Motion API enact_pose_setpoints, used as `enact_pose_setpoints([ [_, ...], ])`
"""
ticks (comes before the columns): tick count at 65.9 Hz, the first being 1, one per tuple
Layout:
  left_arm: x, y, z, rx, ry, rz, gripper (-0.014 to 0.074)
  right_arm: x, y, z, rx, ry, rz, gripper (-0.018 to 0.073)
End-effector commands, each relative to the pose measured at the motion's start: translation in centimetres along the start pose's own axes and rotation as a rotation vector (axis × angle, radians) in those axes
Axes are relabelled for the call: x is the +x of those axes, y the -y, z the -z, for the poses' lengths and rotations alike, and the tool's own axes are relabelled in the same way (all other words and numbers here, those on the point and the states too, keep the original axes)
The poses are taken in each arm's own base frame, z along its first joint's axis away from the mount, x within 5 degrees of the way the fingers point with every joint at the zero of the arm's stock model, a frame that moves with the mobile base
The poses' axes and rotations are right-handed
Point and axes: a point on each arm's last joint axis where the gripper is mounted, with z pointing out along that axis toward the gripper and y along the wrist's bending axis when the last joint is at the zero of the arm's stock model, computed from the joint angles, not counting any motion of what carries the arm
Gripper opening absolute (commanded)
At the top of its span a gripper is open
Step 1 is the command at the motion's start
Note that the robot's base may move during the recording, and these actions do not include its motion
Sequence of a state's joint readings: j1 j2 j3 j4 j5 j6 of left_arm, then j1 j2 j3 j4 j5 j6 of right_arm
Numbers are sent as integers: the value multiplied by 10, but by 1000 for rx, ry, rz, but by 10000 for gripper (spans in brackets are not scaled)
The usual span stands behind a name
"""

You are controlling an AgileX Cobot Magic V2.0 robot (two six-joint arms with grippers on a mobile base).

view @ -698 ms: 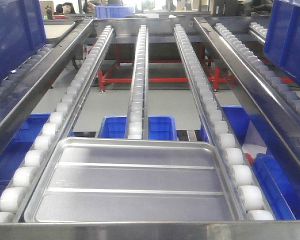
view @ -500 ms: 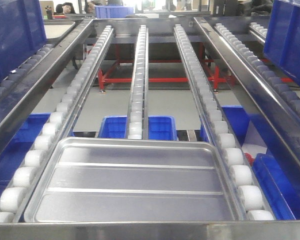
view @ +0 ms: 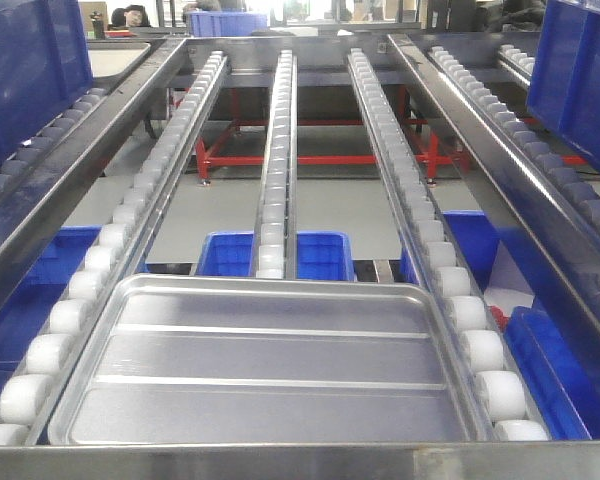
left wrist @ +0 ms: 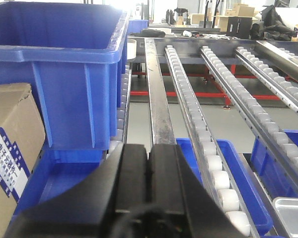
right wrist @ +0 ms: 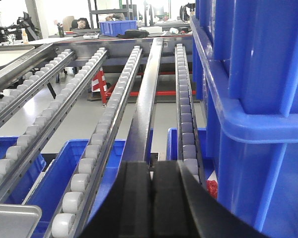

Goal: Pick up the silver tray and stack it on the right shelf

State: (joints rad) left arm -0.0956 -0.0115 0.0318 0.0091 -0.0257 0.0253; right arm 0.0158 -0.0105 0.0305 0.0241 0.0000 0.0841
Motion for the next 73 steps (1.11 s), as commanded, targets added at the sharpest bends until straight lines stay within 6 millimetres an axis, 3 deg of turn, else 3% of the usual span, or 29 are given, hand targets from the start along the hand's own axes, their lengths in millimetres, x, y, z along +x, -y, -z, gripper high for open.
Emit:
enact_pose_setpoints([
  [1, -1, 0, 1, -1, 79, 3, -100, -10, -1, 2, -8, 114, 6, 49],
  [11, -14, 0, 1, -2, 71, 11, -100, -12, -1, 2, -10, 115, 6, 49],
  [20, -40, -1, -1, 6, -63, 28, -100, -31, -3, 0, -3, 14, 6, 49],
  [32, -82, -1, -21, 27, -358, 60, -100, -53, -6, -16, 26, -316, 6, 49],
  [39, -97, 0, -40, 41, -589, 66, -100, -62, -8, -29, 42, -537, -6, 49],
  [45, -94, 2, -55, 58, -870, 72, -100, -61, -9, -37, 65, -807, -6, 49],
  [51, -85, 3, -68, 68, -1024, 82, -100, -53, -8, -43, 76, -941, -12, 49],
  [73, -56, 25, -115, 152, -1134, 324, -96, -40, -19, -63, 31, -1047, -198, 59],
])
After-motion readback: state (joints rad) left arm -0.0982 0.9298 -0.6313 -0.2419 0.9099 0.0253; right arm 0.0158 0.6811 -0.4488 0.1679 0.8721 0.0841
